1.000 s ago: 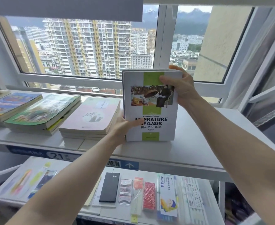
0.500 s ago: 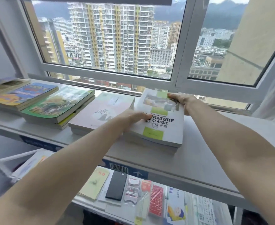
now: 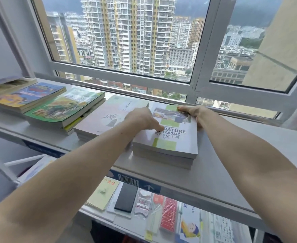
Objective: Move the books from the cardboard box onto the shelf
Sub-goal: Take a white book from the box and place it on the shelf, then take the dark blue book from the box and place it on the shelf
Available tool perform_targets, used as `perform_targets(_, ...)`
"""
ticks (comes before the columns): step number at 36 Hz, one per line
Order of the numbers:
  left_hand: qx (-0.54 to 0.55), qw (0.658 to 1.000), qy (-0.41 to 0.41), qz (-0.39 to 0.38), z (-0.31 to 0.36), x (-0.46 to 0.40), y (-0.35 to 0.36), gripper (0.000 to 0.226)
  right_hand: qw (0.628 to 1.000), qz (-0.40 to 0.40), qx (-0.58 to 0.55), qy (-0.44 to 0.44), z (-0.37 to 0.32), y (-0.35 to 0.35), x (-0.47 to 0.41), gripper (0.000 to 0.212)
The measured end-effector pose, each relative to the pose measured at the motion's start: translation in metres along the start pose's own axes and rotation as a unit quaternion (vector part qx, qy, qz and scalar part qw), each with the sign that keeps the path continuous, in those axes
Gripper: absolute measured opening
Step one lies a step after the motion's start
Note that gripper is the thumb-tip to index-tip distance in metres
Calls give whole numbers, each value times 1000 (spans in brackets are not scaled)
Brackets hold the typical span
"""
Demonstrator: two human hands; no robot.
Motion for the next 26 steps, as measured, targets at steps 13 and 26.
perform_targets(13, -194, 979, 33, 60, 10, 15, -2, 70, 960, 185, 155, -145, -9, -38, 19, 87)
perform_targets(26, -198, 915, 326, 129, 152, 92, -5, 42, 925, 291, 190, -151, 58, -145, 161, 75)
Point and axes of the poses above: each hand's wrist, its own x-axis away from the middle knuckle, its own y-axis out of the palm, z = x × y, the point moved 8 cm from there along -x, towards the middle knuckle, and after that the axes turned 6 degrees about -y, right-handed, at the moved point
